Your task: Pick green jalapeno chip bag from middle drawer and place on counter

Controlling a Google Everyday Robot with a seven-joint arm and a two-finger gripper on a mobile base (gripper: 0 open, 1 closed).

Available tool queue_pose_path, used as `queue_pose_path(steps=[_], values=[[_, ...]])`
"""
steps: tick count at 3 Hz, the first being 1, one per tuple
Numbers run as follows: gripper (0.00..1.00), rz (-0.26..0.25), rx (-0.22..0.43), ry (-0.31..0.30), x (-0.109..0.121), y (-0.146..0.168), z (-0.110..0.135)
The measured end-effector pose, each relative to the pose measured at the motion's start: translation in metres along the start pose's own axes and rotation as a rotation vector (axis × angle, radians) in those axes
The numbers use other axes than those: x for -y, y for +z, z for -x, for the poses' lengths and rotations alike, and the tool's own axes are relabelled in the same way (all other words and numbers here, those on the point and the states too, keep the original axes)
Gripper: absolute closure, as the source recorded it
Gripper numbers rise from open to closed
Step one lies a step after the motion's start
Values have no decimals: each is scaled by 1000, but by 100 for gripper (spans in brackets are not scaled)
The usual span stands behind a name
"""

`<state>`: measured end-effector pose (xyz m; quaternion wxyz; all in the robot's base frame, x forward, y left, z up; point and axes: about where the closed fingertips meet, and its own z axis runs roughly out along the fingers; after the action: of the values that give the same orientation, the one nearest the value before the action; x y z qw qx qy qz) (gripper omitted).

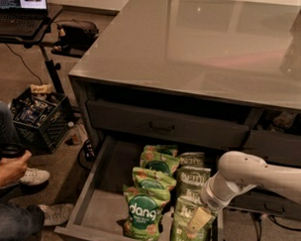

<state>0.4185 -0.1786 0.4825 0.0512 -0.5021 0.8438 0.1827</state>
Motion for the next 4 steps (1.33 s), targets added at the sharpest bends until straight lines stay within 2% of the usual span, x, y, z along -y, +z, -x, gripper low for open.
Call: queue_pose_path(steps=[1,2,4], values=[[15,33,-14,4,1,19,-6],[33,27,-22,-13,-2,30,-7],[80,26,-22,-13,-2,31,-8]])
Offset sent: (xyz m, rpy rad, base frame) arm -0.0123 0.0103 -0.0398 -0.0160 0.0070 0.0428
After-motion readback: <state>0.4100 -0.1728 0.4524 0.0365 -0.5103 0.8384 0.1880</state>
